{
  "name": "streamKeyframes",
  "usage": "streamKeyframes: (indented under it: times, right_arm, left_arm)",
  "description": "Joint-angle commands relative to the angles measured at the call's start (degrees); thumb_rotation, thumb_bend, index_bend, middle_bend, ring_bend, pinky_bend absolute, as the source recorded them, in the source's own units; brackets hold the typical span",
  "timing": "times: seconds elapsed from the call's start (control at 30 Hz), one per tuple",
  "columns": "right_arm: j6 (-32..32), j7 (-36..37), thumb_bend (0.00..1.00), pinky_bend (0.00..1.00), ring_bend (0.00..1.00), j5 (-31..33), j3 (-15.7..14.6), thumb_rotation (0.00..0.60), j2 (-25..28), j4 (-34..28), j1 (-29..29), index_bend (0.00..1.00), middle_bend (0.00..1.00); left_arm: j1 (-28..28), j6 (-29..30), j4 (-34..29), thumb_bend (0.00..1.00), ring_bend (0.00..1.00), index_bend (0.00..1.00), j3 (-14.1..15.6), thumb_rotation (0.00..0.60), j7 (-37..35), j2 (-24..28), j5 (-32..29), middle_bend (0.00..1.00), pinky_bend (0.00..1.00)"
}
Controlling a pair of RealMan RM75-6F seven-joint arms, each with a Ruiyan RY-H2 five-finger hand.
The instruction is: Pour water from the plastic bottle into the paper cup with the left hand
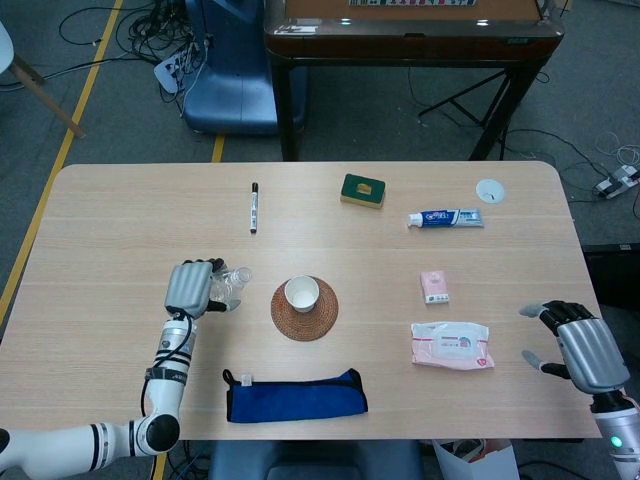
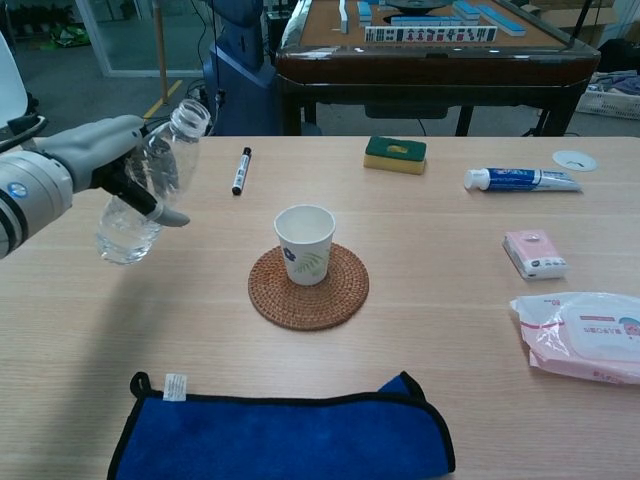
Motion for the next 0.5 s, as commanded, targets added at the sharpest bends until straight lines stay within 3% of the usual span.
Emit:
streamKeyframes:
  times: [0.03, 0.5]
  right_arm:
    - [0.1, 0.1, 0.04, 0.37, 0.33, 0.0, 0.0, 0.600, 0.1, 0.0, 0.0, 0.37, 0.41]
    - [0.1, 0.5, 0.04, 0.37, 0.33, 0.2, 0.1, 0.600, 0.3, -0.1, -0.1, 0.37, 0.41]
  left_arm:
    - [-1.3, 0.6, -0.8, 0.09, 0.44, 0.69, 0.1, 0.600, 3.3, -0.4, -2.7, 0.75, 0.36]
    - [-6.3, 1.5, 2.9, 0.09, 0.44, 0.70, 0.1, 0.600, 15.4, -3.1, -9.8, 0.76, 0.36]
